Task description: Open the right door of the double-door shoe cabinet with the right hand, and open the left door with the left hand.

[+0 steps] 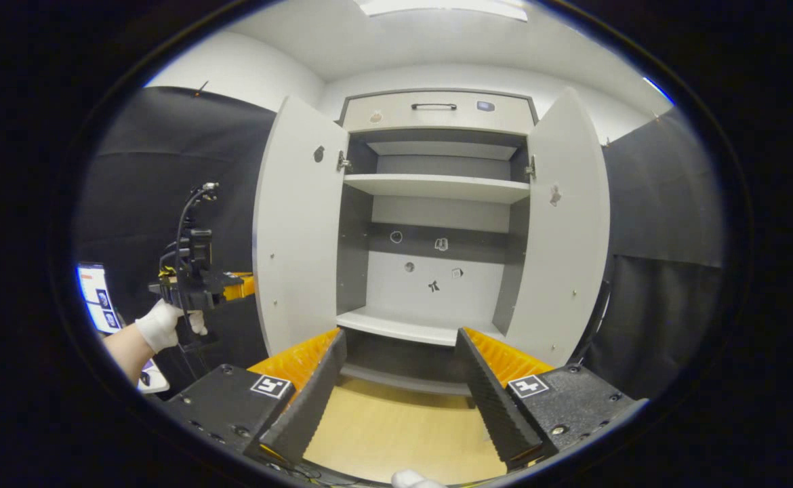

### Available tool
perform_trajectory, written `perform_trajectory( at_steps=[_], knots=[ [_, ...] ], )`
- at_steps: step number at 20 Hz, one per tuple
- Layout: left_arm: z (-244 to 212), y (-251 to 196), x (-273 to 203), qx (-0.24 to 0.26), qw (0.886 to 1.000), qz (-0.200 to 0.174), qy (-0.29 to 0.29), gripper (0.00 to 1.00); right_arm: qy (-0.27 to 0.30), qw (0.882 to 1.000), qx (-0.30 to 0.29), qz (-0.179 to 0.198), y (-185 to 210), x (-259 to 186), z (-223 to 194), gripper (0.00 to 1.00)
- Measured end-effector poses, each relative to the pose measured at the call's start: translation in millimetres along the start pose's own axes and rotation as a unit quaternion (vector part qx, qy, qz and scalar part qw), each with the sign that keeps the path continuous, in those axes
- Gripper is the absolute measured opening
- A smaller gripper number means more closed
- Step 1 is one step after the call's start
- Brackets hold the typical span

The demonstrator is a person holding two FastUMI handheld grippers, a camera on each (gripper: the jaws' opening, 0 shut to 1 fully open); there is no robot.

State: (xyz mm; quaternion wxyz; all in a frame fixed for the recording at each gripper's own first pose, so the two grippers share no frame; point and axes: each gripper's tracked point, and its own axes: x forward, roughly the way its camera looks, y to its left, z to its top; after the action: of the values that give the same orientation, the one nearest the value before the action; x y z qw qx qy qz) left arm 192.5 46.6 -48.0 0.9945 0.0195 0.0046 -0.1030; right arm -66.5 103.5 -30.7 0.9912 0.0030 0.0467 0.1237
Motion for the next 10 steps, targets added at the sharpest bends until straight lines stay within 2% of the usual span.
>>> perform_trajectory(
  at_steps=[2, 7, 10],
  knots=[
    [0.7, 0.5, -0.4, 0.004, 1.0, 0.003, 0.001, 0.0, 0.0, 1.0, -0.001, -0.002, 1.6, -0.3, -0.3, 1.0],
    [2.6, 0.2, -4.6, -0.032, 0.999, 0.007, 0.001, 0.0, 0.002, 1.0, -0.003, -0.007, -2.0, -9.3, -2.7, 0.99],
    [5.5, -0.4, -11.5, -0.025, 1.0, 0.008, -0.002, 0.0, 0.0, 1.0, -0.002, -0.011, -3.8, -10.2, -0.7, 0.99]
  ],
)
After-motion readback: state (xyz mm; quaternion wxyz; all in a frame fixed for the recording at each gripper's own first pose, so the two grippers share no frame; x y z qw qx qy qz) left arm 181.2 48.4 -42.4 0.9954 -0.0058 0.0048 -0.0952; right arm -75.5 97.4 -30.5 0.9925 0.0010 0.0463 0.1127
